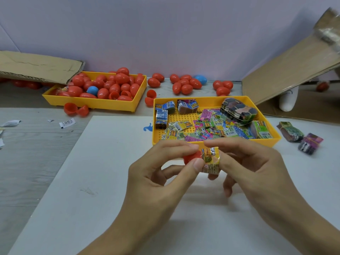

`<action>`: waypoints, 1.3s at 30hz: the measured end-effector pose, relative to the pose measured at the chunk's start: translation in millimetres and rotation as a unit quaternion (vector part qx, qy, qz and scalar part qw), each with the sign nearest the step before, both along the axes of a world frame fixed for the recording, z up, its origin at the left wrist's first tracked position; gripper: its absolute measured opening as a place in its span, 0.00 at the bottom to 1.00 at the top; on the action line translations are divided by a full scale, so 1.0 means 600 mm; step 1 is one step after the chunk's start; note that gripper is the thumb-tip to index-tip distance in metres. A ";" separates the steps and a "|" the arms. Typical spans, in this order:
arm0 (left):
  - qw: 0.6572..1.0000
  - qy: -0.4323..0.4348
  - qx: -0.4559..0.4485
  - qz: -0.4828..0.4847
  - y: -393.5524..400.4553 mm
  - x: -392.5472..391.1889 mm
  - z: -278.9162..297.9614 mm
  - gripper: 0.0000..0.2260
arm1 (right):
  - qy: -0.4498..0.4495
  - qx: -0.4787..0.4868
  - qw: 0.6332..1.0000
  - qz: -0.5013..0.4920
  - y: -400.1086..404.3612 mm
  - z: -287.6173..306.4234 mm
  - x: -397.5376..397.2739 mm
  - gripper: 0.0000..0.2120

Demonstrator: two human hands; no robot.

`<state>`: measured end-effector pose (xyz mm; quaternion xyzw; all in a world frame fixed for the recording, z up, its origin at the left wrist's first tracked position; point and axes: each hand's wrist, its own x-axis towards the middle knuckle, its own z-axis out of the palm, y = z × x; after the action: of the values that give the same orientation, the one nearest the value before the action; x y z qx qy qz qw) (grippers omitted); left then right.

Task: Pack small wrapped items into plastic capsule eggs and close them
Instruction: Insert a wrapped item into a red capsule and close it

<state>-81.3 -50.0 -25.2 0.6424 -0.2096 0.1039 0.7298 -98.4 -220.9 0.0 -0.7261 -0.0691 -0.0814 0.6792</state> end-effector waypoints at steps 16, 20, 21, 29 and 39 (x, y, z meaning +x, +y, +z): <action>1.000 -0.006 0.018 0.000 -0.002 -0.002 0.002 0.14 | -0.008 -0.008 1.000 0.002 -0.001 -0.006 0.002 0.10; 1.000 -0.010 0.024 -0.006 0.000 -0.002 0.006 0.14 | -0.024 -0.025 0.999 0.008 -0.003 -0.006 0.001 0.12; 1.000 -0.007 0.021 -0.008 0.000 -0.002 0.007 0.14 | -0.039 -0.036 0.999 0.004 -0.003 -0.006 0.000 0.13; 0.999 0.023 -0.009 -0.033 0.002 -0.003 0.015 0.14 | -0.096 -0.054 0.994 0.013 -0.005 -0.001 -0.001 0.11; 0.997 0.047 -0.004 -0.067 0.005 0.000 0.014 0.13 | -0.205 -0.195 0.959 0.001 -0.017 0.007 0.002 0.13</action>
<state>-81.2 -46.9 -17.0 0.6281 -0.2175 0.0254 0.7466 -97.2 -231.4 3.9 -0.8120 -0.2225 -0.2126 0.4959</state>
